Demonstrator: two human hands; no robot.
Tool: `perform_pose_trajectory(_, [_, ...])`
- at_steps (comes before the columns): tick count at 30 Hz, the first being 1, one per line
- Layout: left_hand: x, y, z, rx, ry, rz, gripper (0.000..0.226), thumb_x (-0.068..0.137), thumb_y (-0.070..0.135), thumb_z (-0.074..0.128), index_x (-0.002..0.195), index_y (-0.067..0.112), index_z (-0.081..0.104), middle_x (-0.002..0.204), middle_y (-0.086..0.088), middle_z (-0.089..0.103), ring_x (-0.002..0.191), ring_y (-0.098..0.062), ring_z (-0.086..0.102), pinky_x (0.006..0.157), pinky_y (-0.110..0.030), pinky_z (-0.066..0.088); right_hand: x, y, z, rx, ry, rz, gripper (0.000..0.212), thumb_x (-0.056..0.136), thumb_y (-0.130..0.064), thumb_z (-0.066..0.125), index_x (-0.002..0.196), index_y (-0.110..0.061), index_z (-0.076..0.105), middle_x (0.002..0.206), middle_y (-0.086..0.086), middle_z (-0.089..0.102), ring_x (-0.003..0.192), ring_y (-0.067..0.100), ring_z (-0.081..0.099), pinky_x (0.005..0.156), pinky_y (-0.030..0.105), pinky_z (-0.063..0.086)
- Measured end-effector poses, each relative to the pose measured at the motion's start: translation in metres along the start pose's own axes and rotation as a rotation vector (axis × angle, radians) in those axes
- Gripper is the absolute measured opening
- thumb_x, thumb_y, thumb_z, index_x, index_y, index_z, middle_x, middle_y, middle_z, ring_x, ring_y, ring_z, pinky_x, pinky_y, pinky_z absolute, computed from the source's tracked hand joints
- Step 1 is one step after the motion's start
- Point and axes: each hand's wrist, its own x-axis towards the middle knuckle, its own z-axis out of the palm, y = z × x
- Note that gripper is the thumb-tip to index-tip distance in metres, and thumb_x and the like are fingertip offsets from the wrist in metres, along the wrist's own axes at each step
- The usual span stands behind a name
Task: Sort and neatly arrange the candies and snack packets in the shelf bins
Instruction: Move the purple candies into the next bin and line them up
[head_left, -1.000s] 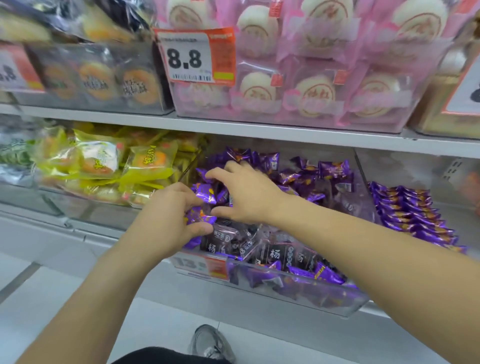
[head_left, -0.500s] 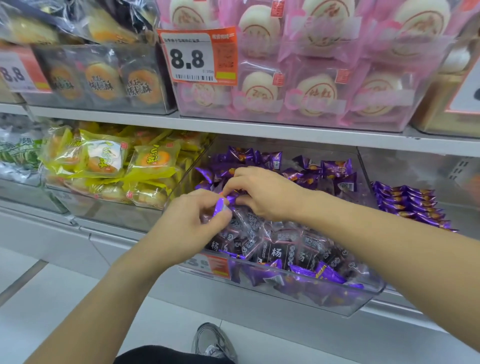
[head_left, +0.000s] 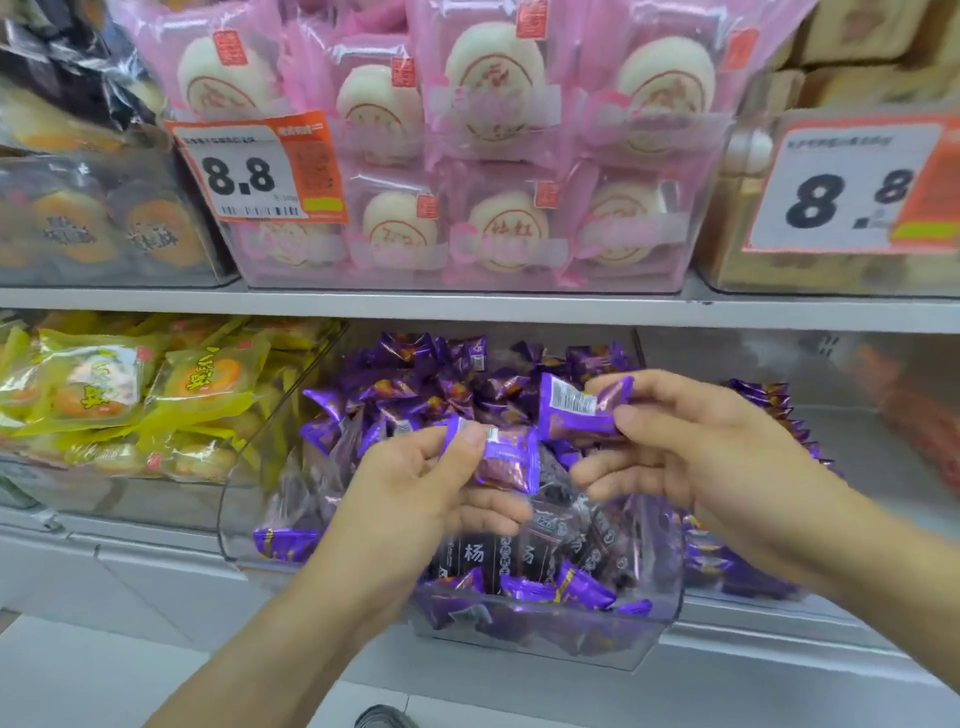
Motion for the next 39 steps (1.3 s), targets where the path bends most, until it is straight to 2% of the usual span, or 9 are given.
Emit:
perform_pose_trajectory(7, [0.009, -0.008, 0.046, 0.007, -0.085, -0.051, 0.032, 0.082, 0.024, 0.064, 0.111, 0.011, 0.068, 0.083, -0.027, 0.071, 0.066, -0.034, 0.072, 0.052, -0.027, 0.056, -0.03, 0.001, -0.046, 0.274, 0.121, 0.093, 0.031, 0.091, 0.011, 0.043, 0.102, 0.0, 0.07, 0.086, 0.025, 0.071, 0.083, 0.041, 0.073, 0.062, 0.036, 0.062])
perform_pose_trajectory(13, [0.025, -0.012, 0.062, -0.091, -0.107, -0.018, 0.027, 0.079, 0.022, 0.075, 0.099, 0.005, 0.078, 0.112, -0.01, 0.074, 0.105, -0.03, 0.07, 0.089, -0.037, 0.057, -0.04, -0.002, -0.071, 0.275, 0.069, 0.015, 0.028, 0.065, 0.002, 0.076, 0.093, 0.0, 0.077, 0.105, 0.024, 0.072, 0.092, 0.037, 0.072, 0.072, 0.033, 0.061])
perform_pose_trajectory(17, [0.023, -0.011, 0.074, 0.116, -0.084, 0.093, 0.032, 0.074, 0.024, 0.085, 0.105, 0.018, 0.077, 0.096, 0.01, 0.076, 0.082, -0.004, 0.071, 0.073, -0.015, 0.054, -0.049, 0.005, -0.08, 0.181, 0.149, -0.039, 0.043, 0.047, -0.016, 0.091, 0.087, -0.004, 0.078, 0.112, 0.012, 0.073, 0.084, 0.036, 0.074, 0.07, 0.027, 0.059])
perform_pose_trajectory(22, [0.022, -0.018, 0.079, 0.118, -0.158, 0.048, 0.053, 0.067, 0.003, 0.084, 0.117, 0.018, 0.07, 0.107, 0.001, 0.075, 0.094, -0.016, 0.072, 0.075, -0.018, 0.054, -0.052, 0.011, -0.092, 0.2, 0.092, -0.029, 0.071, 0.043, -0.02, 0.099, 0.109, -0.019, 0.072, 0.114, 0.016, 0.072, 0.093, 0.033, 0.073, 0.074, 0.027, 0.058])
perform_pose_trajectory(25, [0.021, -0.018, 0.082, 0.171, -0.215, 0.049, 0.032, 0.072, 0.015, 0.076, 0.103, 0.017, 0.077, 0.1, -0.005, 0.077, 0.089, -0.013, 0.071, 0.078, -0.018, 0.053, -0.056, 0.009, -0.091, 0.14, 0.068, -0.017, 0.063, 0.046, -0.027, 0.098, 0.104, -0.017, 0.076, 0.109, 0.017, 0.074, 0.094, 0.024, 0.073, 0.076, 0.022, 0.056])
perform_pose_trajectory(28, [0.02, -0.017, 0.085, 0.178, -0.2, 0.069, 0.026, 0.073, 0.017, 0.079, 0.099, 0.016, 0.076, 0.098, -0.007, 0.077, 0.09, -0.016, 0.073, 0.078, -0.02, 0.054, -0.059, 0.004, -0.088, 0.168, 0.057, 0.03, 0.039, 0.061, -0.006, 0.085, 0.097, -0.015, 0.078, 0.096, 0.021, 0.074, 0.082, 0.029, 0.073, 0.07, 0.028, 0.06])
perform_pose_trajectory(33, [0.017, -0.013, 0.095, -0.003, -0.158, -0.024, 0.041, 0.063, 0.014, 0.074, 0.101, -0.001, 0.069, 0.089, -0.02, 0.075, 0.081, -0.03, 0.075, 0.066, -0.024, 0.059, -0.057, 0.002, -0.086, 0.167, 0.077, 0.062, 0.035, 0.065, -0.006, 0.073, 0.099, -0.012, 0.078, 0.072, 0.015, 0.064, 0.059, 0.018, 0.056, 0.052, 0.022, 0.049])
perform_pose_trajectory(36, [0.016, -0.01, 0.097, -0.02, -0.119, -0.028, 0.037, 0.059, 0.011, 0.075, 0.093, -0.003, 0.071, 0.085, -0.022, 0.075, 0.073, -0.031, 0.075, 0.061, -0.024, 0.059, -0.056, 0.005, -0.086, 0.165, 0.094, 0.057, 0.05, 0.059, 0.003, 0.086, 0.105, -0.015, 0.076, 0.078, 0.013, 0.069, 0.06, 0.017, 0.059, 0.055, 0.021, 0.051])
perform_pose_trajectory(39, [0.015, -0.01, 0.096, -0.009, -0.108, -0.016, 0.033, 0.061, 0.009, 0.075, 0.092, -0.002, 0.072, 0.084, -0.021, 0.075, 0.072, -0.031, 0.075, 0.061, -0.023, 0.058, -0.055, 0.007, -0.087, 0.163, 0.112, 0.049, 0.039, 0.064, -0.009, 0.077, 0.103, -0.008, 0.075, 0.089, 0.015, 0.073, 0.068, 0.017, 0.062, 0.061, 0.02, 0.054])
